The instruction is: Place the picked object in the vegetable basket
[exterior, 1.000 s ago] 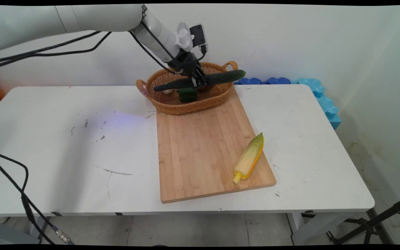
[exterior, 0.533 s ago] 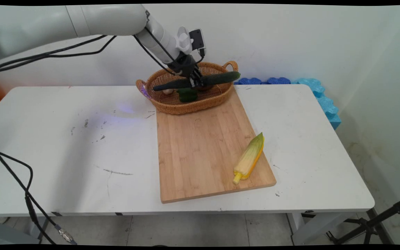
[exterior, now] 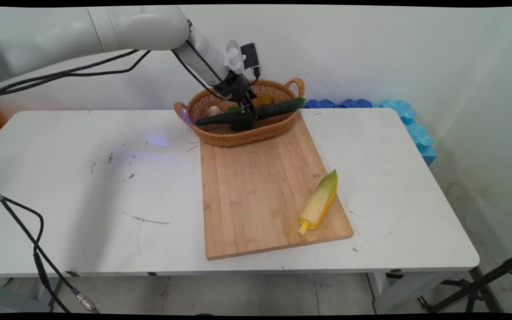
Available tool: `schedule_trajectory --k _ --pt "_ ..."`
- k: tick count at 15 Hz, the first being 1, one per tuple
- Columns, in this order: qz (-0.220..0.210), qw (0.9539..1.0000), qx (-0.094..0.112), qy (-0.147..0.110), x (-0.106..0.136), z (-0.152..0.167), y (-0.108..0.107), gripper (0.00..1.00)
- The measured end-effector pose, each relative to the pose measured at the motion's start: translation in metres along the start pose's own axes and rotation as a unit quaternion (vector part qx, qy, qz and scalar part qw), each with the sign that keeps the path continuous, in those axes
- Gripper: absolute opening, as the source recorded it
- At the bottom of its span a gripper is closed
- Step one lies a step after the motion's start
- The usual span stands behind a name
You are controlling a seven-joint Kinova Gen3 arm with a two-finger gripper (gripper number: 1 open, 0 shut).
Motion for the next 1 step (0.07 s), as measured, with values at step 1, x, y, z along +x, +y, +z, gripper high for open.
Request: schedule_trajectory --k 1 --pt "-0.001 1.0000 0.000 0.000 -0.0004 0.0003 -0.0002 1.00"
